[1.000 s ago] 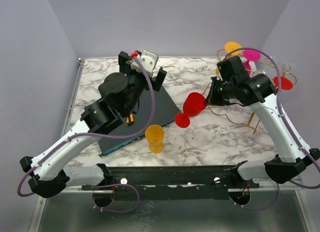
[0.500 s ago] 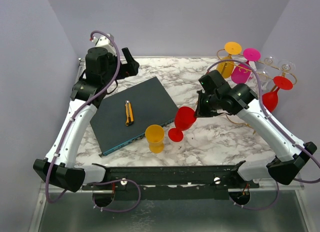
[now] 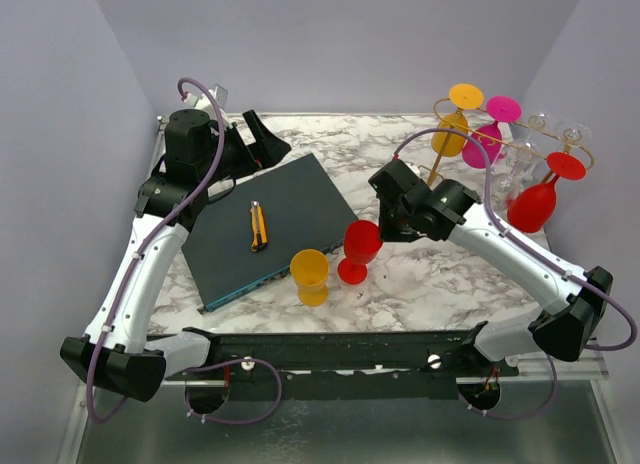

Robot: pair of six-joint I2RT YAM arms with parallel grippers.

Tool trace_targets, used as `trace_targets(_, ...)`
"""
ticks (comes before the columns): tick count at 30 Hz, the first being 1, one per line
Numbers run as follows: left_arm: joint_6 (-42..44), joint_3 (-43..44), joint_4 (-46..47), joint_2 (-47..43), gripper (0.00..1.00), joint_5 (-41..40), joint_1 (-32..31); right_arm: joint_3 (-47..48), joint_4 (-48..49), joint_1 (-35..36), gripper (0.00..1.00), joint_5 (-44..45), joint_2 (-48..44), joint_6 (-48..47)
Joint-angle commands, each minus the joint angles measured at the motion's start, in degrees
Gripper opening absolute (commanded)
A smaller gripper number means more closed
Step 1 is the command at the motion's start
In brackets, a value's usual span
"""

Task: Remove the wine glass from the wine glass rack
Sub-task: Place the wine glass at the center of the board.

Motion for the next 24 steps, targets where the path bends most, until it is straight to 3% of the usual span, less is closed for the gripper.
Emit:
trace_targets(1,-1.6,-1.1,-0.8,-1.5,0.99,3.7,0.4,-2.0,3.9,1.6,0.00,4.3,0.0,1.4)
trace_targets(21,-1.1,-2.3,-3.4,-4.4,0.99,2.6,0.5,-6.3,6.8,4.6,0.01,8.6,0.1,3.8)
trace_targets(24,-1.0,-2.4,-3.6,-4.3,0.99,2.6,0.5,-5.5,6.3,4.9,0.09,8.8,0.5,3.8)
